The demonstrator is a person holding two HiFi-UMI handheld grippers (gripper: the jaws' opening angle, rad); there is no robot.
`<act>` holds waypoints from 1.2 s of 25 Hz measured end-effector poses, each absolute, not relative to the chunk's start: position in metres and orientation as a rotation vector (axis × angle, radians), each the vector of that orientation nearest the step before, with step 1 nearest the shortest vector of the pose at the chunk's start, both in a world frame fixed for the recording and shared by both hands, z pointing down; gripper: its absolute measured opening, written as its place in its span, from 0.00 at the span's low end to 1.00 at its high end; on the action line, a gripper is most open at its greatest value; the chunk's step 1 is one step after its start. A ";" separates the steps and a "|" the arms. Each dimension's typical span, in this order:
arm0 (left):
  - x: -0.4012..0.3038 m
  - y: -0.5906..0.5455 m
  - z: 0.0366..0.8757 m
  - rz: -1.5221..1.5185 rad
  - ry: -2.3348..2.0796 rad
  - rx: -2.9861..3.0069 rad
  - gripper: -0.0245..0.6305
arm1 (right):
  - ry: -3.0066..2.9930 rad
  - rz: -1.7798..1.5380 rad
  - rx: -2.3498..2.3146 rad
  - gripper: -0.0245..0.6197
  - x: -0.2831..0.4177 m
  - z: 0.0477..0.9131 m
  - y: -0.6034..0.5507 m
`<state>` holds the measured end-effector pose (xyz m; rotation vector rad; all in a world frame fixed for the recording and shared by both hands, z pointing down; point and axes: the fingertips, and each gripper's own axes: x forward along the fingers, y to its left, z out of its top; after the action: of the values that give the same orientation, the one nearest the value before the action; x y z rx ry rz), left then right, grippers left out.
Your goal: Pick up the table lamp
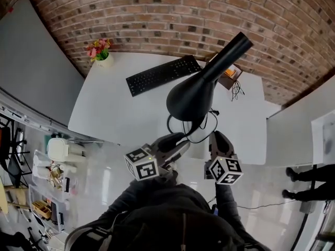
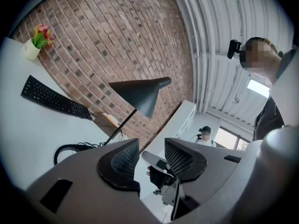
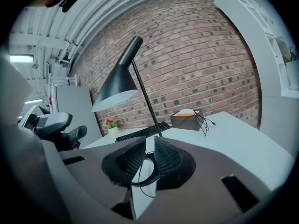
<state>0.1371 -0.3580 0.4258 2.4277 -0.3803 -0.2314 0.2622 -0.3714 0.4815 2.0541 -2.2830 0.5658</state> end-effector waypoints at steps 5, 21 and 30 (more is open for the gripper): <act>0.137 -0.380 0.423 -0.274 -0.321 2.417 0.35 | -2.268 0.508 2.057 0.14 0.270 0.487 -0.411; 0.142 -0.413 0.410 -0.469 -0.333 2.284 0.37 | -2.278 0.324 1.925 0.23 0.269 0.510 -0.494; 0.139 -0.428 0.404 -0.609 -0.416 2.144 0.40 | -2.289 0.230 1.841 0.23 0.269 0.513 -0.520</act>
<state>0.1395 -0.4279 0.4043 2.1441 -0.4156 -0.6095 0.2691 -0.5204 0.5131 1.8410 -2.2888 0.2296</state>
